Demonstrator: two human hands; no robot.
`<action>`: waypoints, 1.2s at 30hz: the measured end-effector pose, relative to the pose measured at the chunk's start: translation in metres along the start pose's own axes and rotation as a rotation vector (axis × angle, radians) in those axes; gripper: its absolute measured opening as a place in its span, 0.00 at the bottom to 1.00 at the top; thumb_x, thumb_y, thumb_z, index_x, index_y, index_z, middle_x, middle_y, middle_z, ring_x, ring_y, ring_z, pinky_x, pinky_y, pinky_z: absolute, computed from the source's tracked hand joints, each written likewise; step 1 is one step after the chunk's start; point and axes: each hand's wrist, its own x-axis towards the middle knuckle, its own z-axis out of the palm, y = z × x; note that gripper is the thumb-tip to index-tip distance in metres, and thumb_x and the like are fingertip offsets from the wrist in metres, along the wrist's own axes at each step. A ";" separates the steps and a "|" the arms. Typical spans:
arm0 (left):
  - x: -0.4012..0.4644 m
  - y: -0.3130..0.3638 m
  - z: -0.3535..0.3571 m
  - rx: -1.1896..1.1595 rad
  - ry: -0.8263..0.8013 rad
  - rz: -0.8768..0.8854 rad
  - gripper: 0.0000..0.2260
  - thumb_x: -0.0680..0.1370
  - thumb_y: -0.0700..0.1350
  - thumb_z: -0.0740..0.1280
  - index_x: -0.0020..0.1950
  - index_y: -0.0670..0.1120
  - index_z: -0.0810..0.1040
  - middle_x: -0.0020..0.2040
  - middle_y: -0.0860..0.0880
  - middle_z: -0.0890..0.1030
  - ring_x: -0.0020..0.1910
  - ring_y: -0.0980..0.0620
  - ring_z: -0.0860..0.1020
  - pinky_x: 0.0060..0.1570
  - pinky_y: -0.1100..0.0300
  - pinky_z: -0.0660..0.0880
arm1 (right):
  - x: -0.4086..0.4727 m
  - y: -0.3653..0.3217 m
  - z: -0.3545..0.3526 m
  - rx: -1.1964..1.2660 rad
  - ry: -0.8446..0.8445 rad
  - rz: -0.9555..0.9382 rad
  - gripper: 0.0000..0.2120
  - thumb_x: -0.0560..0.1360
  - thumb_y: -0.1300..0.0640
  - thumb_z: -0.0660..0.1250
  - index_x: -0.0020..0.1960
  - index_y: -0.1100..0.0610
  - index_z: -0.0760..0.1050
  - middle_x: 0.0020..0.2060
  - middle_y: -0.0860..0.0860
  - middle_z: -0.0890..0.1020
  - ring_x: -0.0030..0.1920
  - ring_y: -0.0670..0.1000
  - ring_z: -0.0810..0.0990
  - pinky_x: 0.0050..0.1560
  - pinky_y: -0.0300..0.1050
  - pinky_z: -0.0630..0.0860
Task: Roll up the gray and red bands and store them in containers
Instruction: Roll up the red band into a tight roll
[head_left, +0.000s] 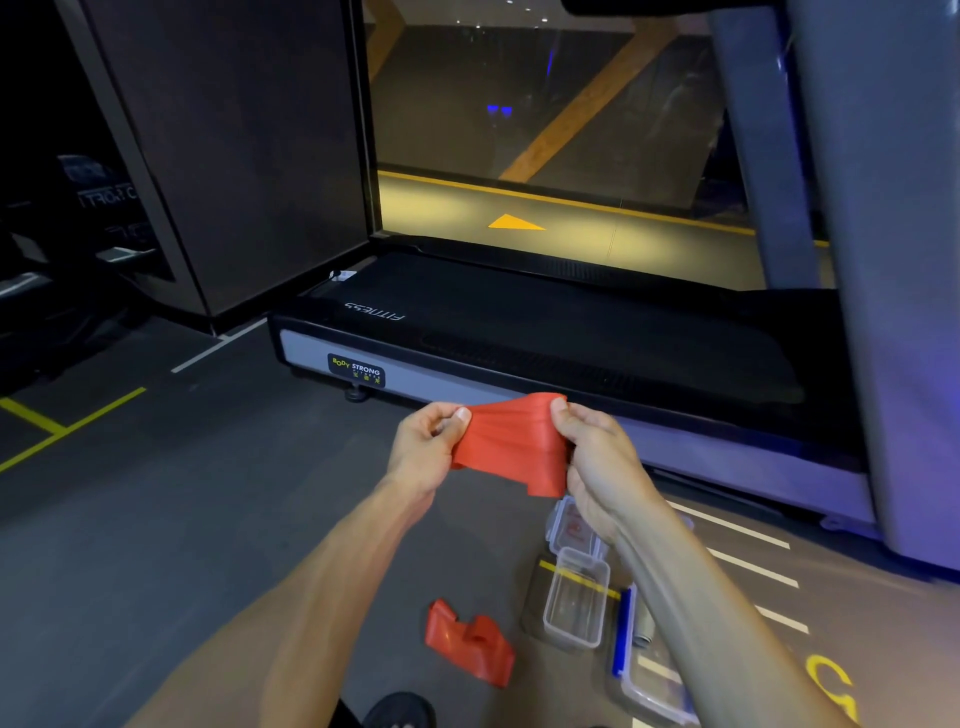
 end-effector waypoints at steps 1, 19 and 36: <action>0.000 0.000 0.000 0.001 -0.005 0.000 0.08 0.83 0.42 0.66 0.45 0.46 0.81 0.38 0.44 0.79 0.34 0.53 0.75 0.33 0.60 0.76 | 0.001 0.000 0.002 0.024 0.030 -0.002 0.11 0.85 0.55 0.62 0.55 0.61 0.80 0.45 0.53 0.86 0.49 0.52 0.84 0.62 0.60 0.78; -0.006 0.002 0.007 -0.017 -0.033 0.019 0.07 0.83 0.41 0.66 0.46 0.45 0.81 0.38 0.45 0.81 0.34 0.53 0.77 0.33 0.60 0.77 | 0.005 0.007 -0.001 -0.006 0.070 -0.022 0.15 0.77 0.53 0.74 0.55 0.64 0.82 0.48 0.59 0.87 0.45 0.54 0.85 0.51 0.53 0.82; -0.012 0.004 0.030 -0.030 -0.093 0.020 0.07 0.83 0.41 0.65 0.47 0.45 0.80 0.35 0.48 0.80 0.31 0.55 0.76 0.32 0.61 0.75 | 0.007 0.002 0.005 -0.008 0.107 0.101 0.26 0.72 0.45 0.78 0.60 0.62 0.77 0.48 0.57 0.85 0.45 0.54 0.84 0.42 0.49 0.78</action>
